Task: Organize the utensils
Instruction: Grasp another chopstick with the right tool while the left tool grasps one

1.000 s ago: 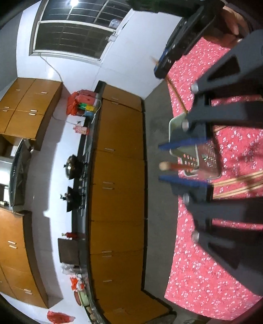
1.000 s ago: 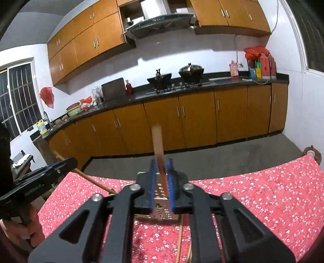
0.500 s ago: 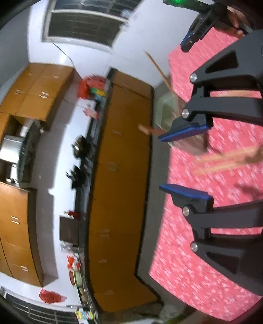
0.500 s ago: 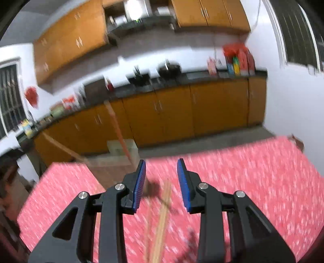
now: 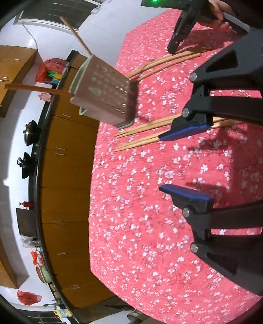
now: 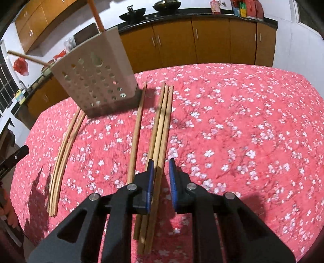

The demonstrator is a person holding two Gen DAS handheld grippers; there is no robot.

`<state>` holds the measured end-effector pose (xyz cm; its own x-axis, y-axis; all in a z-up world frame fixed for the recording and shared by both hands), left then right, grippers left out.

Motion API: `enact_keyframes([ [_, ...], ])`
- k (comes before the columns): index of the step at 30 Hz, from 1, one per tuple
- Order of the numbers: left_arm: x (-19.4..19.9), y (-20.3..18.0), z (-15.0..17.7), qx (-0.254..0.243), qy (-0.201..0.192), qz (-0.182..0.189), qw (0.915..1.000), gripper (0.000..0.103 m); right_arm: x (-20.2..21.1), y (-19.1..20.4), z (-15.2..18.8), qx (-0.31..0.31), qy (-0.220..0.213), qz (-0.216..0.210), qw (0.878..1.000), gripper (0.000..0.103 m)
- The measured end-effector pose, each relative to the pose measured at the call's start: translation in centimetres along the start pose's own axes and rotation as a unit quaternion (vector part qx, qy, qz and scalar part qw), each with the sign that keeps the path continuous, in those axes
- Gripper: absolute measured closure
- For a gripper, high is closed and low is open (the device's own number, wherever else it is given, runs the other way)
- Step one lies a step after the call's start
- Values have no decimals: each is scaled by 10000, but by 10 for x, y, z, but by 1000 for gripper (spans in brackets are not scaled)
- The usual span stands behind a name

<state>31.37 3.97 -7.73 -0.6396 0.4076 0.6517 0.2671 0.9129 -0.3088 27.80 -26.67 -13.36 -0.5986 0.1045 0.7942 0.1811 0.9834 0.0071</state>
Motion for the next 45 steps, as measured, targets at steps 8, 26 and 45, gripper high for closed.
enact_keyframes([
  [8,-10,-11,10,-41,134,54,9999,58,-3,-11,-2,37,-59,282,9996,90],
  [26,-41,-38,41,-79,675,503,9964,73,-6,-38,3,-199,-99,711,9972,95],
  [45,-62,-42,49,-425,787,-131,9959,93,0,-26,9,-31,-151,489,9987,95],
])
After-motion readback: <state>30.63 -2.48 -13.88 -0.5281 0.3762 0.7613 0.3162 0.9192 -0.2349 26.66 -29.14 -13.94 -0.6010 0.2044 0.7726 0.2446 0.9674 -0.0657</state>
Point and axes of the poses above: each gripper's, at about its wrist camera, not at the fingertips, and x roughly against the way its jaws point, y to its left, z to its underside, the point moved 9 cm from there along -x, roughly the way its jaws point, and after that the axes turned 15 degrees about z, right-handed, at the moved point
